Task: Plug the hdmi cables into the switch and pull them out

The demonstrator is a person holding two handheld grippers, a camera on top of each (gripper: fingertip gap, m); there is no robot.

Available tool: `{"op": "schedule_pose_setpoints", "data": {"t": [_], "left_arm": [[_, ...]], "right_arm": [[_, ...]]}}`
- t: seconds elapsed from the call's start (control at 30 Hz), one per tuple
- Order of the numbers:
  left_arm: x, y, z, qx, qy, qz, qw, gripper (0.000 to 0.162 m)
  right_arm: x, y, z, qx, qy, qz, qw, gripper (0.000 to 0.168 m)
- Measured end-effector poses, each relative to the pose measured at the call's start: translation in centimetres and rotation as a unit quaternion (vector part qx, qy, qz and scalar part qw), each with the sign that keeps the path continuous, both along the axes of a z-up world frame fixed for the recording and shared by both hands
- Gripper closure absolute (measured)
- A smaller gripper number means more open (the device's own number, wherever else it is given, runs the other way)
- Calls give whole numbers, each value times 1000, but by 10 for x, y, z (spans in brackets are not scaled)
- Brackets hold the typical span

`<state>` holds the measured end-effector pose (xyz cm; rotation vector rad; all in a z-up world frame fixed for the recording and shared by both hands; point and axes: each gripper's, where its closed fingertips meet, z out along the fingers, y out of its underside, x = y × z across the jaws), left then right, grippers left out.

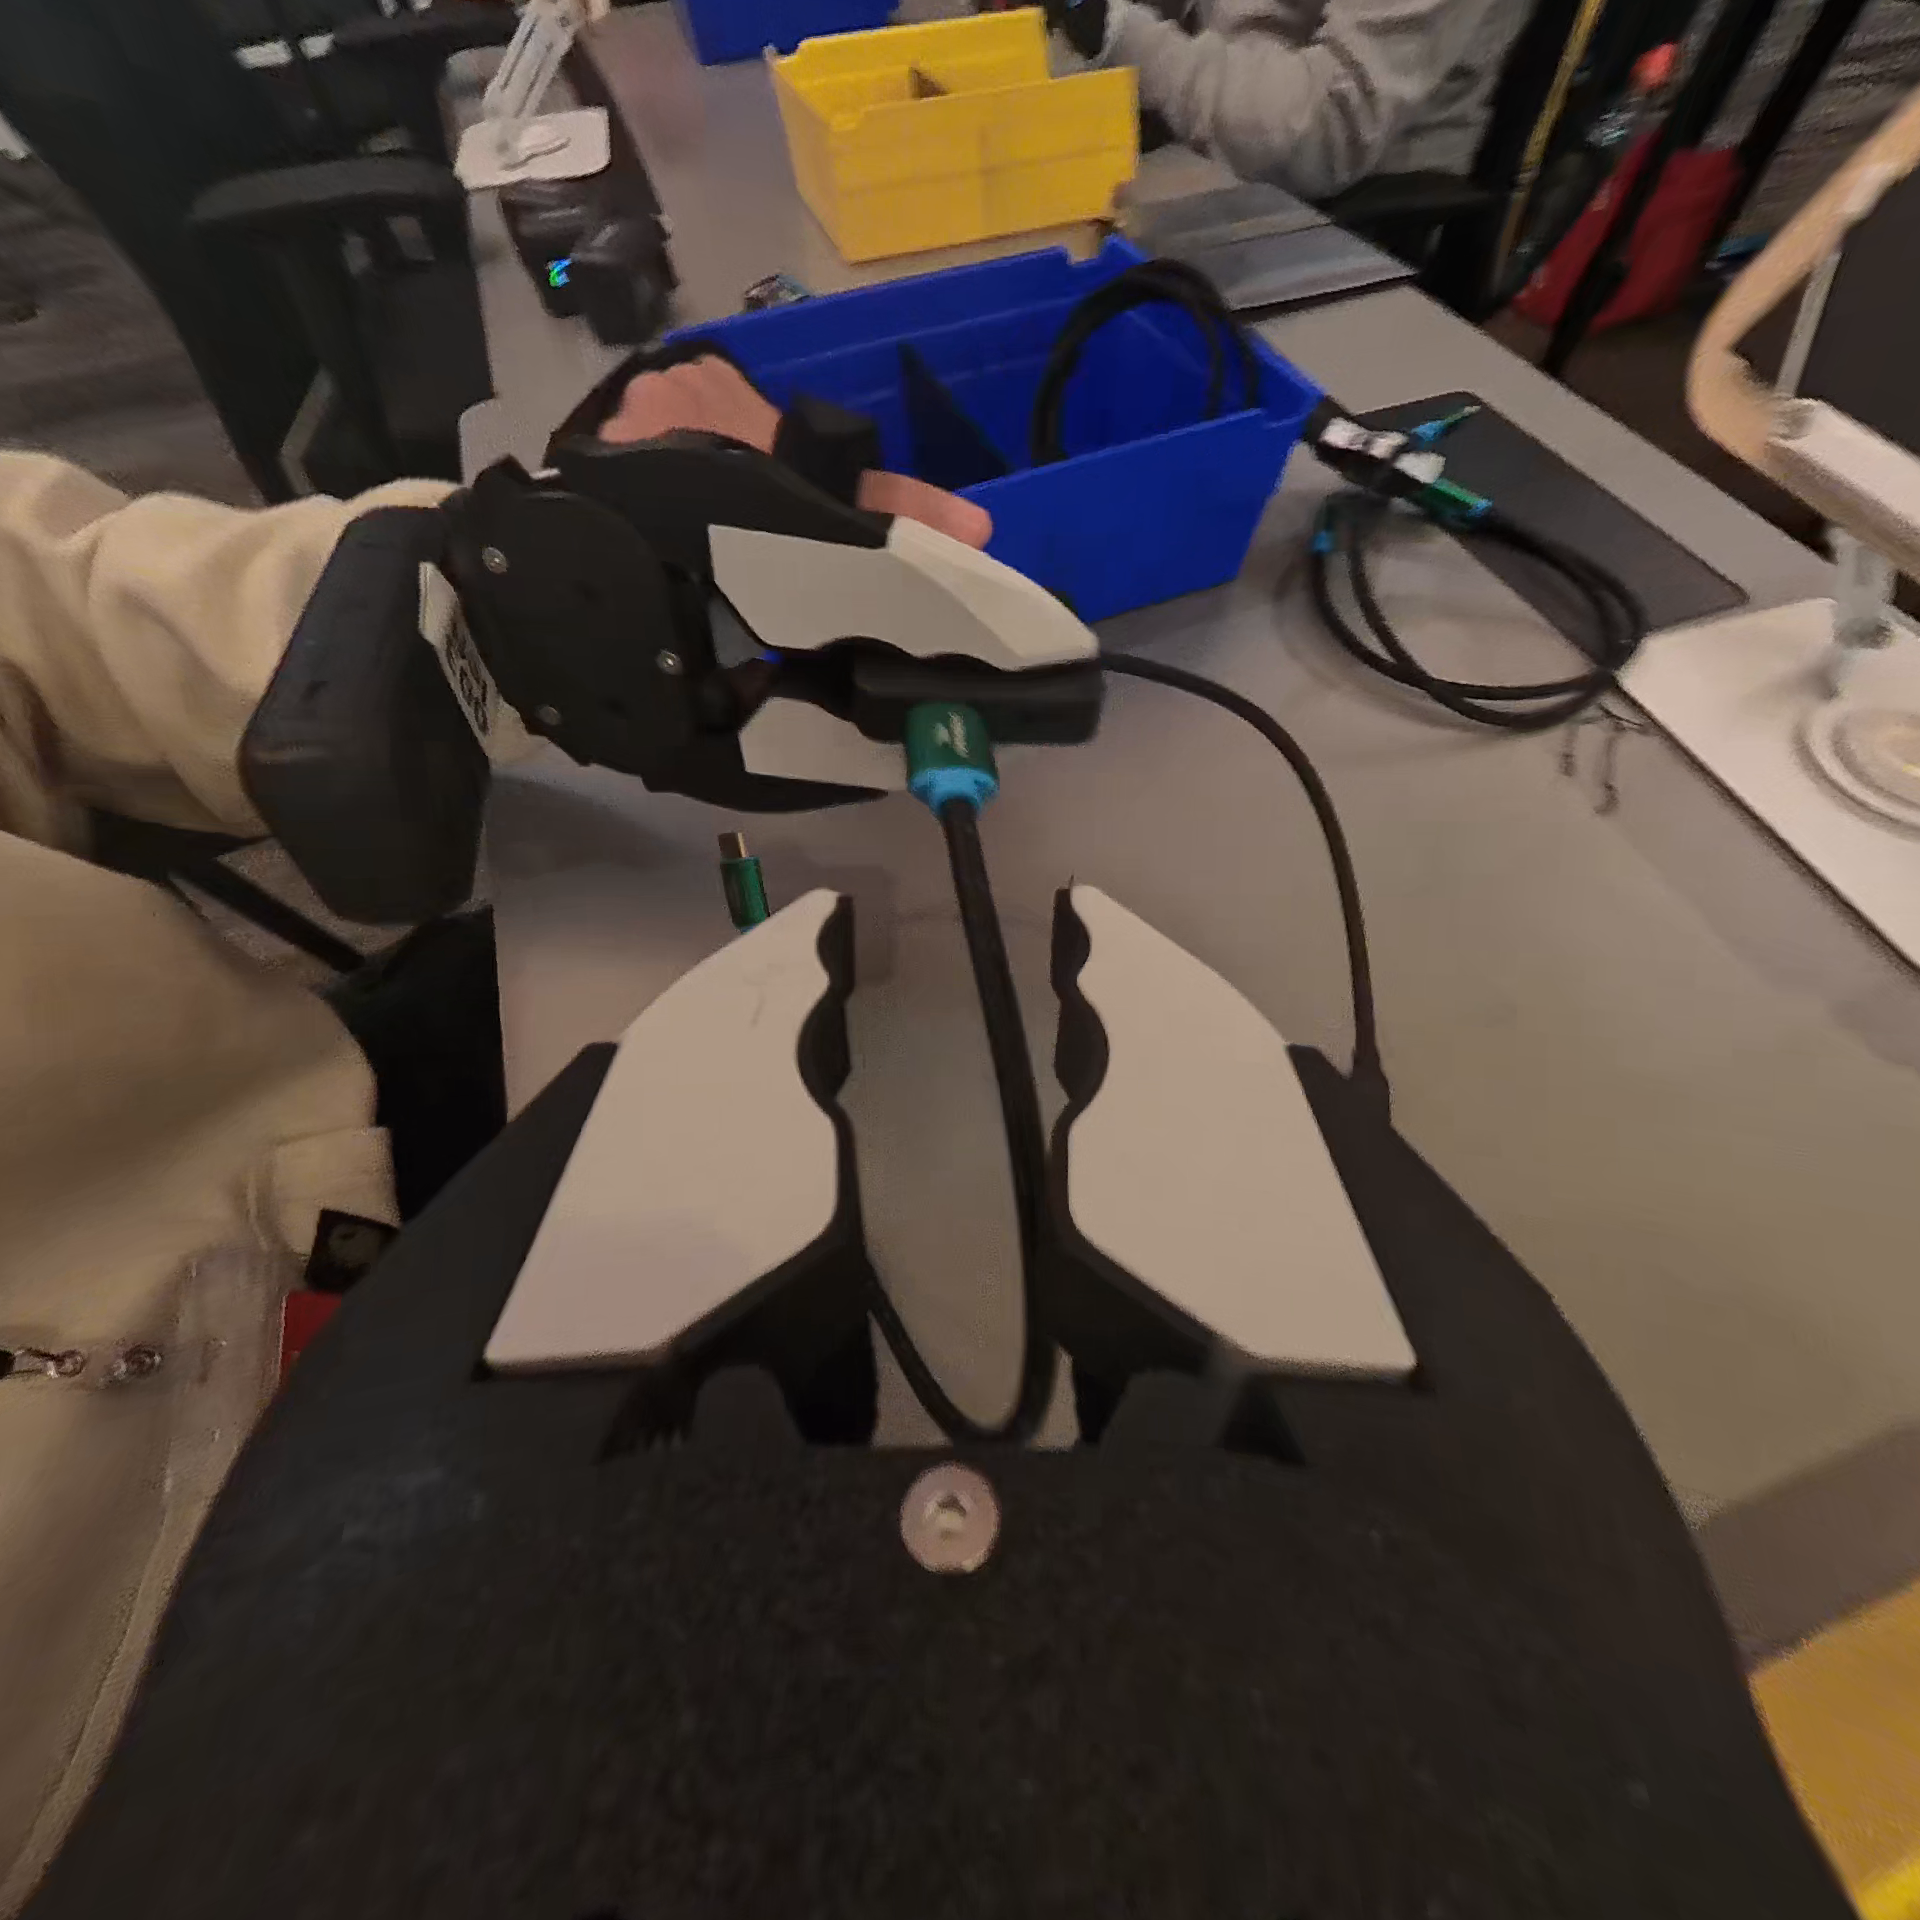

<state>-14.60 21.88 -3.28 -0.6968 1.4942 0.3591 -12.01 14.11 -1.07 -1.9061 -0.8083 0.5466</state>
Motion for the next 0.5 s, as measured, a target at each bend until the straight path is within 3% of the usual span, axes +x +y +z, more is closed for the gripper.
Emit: {"op": "schedule_pose_setpoints", "data": {"t": [0.13,0.3,0.5], "left_arm": [[6,-12,-2,29,12,-7,999,148],[5,-16,-10,33,15,-5,999,148],[7,-19,-16,23,30,-32,999,147]], "right_arm": [[-25,14,-24,-38,-56,29,997,134],[-37,16,-32,-65,-59,44,995,147],[-33,13,-40,-87,-63,23,994,147]]}}
